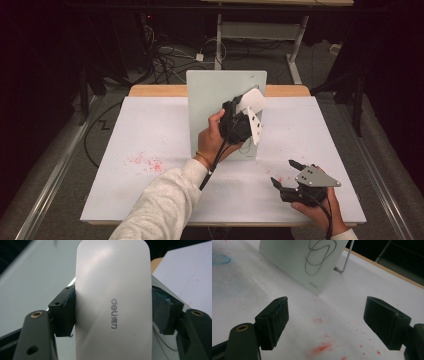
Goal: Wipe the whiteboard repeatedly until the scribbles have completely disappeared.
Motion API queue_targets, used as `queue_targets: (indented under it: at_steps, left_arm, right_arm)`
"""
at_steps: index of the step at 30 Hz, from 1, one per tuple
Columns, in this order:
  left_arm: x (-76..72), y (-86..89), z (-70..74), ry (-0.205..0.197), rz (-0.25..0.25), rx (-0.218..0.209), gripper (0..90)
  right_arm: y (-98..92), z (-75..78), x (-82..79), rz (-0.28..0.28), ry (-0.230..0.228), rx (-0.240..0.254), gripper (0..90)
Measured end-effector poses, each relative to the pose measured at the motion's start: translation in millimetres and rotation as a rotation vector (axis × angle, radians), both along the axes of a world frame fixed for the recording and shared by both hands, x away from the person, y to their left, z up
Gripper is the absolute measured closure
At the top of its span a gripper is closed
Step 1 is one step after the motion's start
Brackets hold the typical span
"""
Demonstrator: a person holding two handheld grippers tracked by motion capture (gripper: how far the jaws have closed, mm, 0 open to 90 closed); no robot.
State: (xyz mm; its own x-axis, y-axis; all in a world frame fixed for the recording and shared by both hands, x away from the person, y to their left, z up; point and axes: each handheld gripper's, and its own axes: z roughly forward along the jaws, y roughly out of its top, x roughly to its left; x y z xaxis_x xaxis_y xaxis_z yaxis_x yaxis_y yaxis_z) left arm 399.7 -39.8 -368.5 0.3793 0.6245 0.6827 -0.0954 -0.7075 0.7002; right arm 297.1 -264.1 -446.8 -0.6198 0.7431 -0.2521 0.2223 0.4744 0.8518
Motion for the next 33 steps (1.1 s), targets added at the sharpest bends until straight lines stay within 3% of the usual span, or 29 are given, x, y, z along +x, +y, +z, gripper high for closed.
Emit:
queue_targets:
  at_steps: [3, 4, 6, 10, 14, 16, 17, 19, 20, 21, 22, 24, 28, 33]
  left_arm:
    - [-8.1, -0.1, -20.6, 0.002, -0.005, 0.055, 29.0]
    - [-8.1, -0.1, -20.6, 0.002, -0.005, 0.055, 29.0]
    - [-13.2, 0.5, -34.8, 0.001, -0.011, 0.081, 29.0]
    - [-14.3, 1.1, -37.8, 0.001, -0.013, 0.09, 29.0]
    - [-10.1, 2.5, -25.4, 0.018, -0.017, 0.076, 29.0]
    - [-3.4, 3.8, -6.3, 0.016, -0.009, 0.033, 29.0]
    - [-3.4, 3.8, -6.3, 0.016, -0.009, 0.033, 29.0]
    - [4.6, 5.2, 14.5, 0.007, -0.001, 0.005, 29.0]
    - [4.6, 5.2, 14.5, 0.007, -0.001, 0.005, 29.0]
    - [9.2, 3.9, 27.4, 0.001, 0.005, 0.001, 29.0]
    - [9.2, 3.9, 27.4, 0.001, 0.005, 0.001, 29.0]
    - [15.3, 2.4, 44.9, 0.002, 0.014, -0.025, 29.0]
    - [18.3, 0.6, 53.0, 0.008, 0.019, -0.044, 29.0]
    - [13.6, -3.4, 38.7, 0.002, 0.019, -0.019, 29.0]
  right_arm:
    - [0.1, -0.2, -0.1, -0.002, 0.004, 0.002, 20.9]
    - [0.2, -0.3, -0.1, -0.003, 0.006, 0.004, 20.9]
    - [0.1, -0.3, -0.1, -0.001, 0.006, 0.004, 20.9]
    - [-0.1, -0.5, 0.1, -0.001, 0.006, 0.001, 20.9]
    - [1.0, -0.8, -0.2, 0.002, 0.006, -0.003, 20.9]
    - [0.6, -0.8, 0.1, 0.003, 0.008, -0.003, 20.9]
    - [0.5, -0.7, 0.1, 0.002, 0.008, -0.003, 20.9]
    - [0.1, -0.4, 0.2, 0.002, 0.005, -0.001, 20.9]
    - [0.0, -0.4, 0.2, 0.002, 0.005, -0.001, 20.9]
    - [0.0, -0.5, 0.3, 0.001, 0.006, -0.002, 20.9]
    - [0.0, -0.5, 0.3, 0.001, 0.006, -0.002, 20.9]
    - [0.2, -0.8, 0.1, 0.004, 0.008, -0.003, 20.9]
    - [-0.2, -0.4, 0.2, 0.005, 0.006, -0.002, 20.9]
    - [-1.5, -0.6, 0.5, 0.004, 0.007, 0.001, 20.9]
